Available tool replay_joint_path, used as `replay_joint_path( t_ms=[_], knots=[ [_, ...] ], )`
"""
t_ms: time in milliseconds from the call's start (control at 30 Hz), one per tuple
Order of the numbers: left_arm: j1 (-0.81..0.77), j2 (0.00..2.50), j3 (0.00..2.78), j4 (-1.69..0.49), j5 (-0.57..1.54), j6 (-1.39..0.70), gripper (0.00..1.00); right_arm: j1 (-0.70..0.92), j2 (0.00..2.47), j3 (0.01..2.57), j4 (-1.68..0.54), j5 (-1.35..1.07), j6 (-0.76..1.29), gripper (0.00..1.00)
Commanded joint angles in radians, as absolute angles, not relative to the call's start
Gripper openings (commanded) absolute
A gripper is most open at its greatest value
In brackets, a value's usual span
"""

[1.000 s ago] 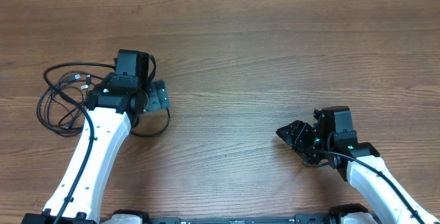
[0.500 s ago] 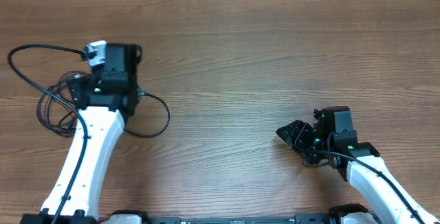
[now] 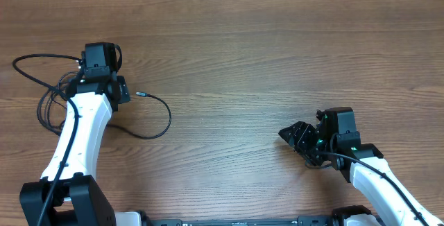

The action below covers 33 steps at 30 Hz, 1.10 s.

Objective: Untangle cables

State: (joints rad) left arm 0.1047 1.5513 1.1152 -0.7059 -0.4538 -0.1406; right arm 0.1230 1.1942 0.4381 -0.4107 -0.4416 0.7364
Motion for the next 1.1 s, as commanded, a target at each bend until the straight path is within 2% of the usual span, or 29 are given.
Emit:
replay_joint_path(
  t_ms=[0,67,133,200,567,767,900,1067],
  knots=[
    [0.105,1.552,1.132,-0.712,-0.427,-0.131,0.59,0.118,1.192,0.439,-0.403,-0.446,0.731,0.67],
    [0.104,1.552,1.132,-0.723,-0.425,-0.135,0.42,0.118,1.192,0.439,-0.403,-0.446,0.731,0.67],
    [0.104,1.55,1.132,-0.731,-0.425,-0.139,0.19,0.118,1.192,0.439,-0.403,-0.446,0.731,0.67],
    [0.104,1.545,1.135,-0.733,-0.425,-0.153,0.04,0.118,1.192,0.439,-0.403,-0.446,0.731,0.67],
    [0.152,1.462,1.395,-0.853,-0.434,-0.205,0.04,0.118,1.192,0.439,-0.403,-0.446,0.731,0.67],
    [0.32,1.426,1.621,-0.842,-0.561,-0.39,0.04,0.118,1.192,0.439,-0.403,-0.445,0.73,0.67],
    [0.44,1.425,1.735,-0.779,-0.532,-0.427,0.04,0.118,1.192,0.439,-0.403,-0.445,0.731,0.67],
    [0.515,1.424,1.779,-0.755,-0.498,-0.444,0.04,0.118,1.192,0.439,-0.402,-0.445,0.731,0.67]
  ],
)
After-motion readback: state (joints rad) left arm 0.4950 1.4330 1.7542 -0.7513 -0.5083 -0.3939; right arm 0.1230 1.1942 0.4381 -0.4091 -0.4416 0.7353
